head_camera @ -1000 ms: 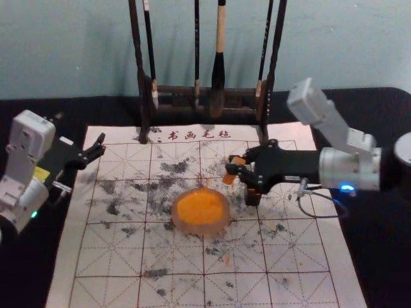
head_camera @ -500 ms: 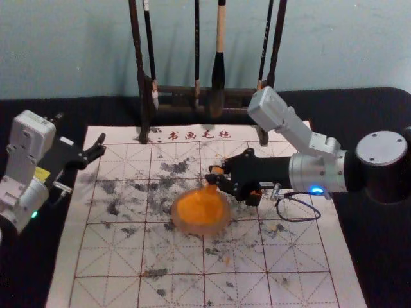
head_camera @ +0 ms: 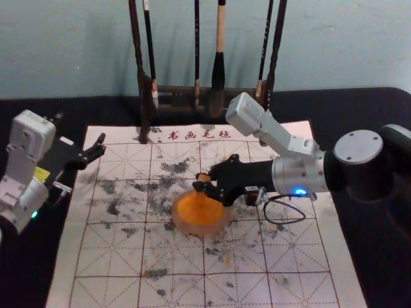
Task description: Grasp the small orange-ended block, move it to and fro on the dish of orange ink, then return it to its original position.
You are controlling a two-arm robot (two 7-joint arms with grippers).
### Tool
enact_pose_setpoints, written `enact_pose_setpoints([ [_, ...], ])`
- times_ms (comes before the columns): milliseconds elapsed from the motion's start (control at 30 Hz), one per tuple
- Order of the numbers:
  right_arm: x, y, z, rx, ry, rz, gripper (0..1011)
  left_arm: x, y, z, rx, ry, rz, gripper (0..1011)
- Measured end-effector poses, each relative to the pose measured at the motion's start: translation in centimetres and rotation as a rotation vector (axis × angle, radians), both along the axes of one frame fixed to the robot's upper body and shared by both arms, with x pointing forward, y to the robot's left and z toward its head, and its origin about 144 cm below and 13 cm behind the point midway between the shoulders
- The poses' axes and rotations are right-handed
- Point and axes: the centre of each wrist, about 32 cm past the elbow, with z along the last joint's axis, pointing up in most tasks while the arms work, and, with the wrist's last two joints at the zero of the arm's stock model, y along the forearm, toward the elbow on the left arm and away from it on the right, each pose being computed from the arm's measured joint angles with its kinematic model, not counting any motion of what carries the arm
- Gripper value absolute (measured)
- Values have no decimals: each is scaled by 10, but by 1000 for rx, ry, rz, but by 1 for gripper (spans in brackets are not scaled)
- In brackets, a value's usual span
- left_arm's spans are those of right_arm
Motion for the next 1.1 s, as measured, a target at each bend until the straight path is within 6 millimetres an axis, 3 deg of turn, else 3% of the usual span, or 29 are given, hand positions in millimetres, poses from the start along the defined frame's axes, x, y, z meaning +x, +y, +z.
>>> enact_pose_setpoints([
  [633,4,7,-3,-25,20,-4,116,0,0,0,0,0,0,1001],
  [1100,5,-2,0,-39,10,-21,116,0,0,0,0,0,0,1001],
])
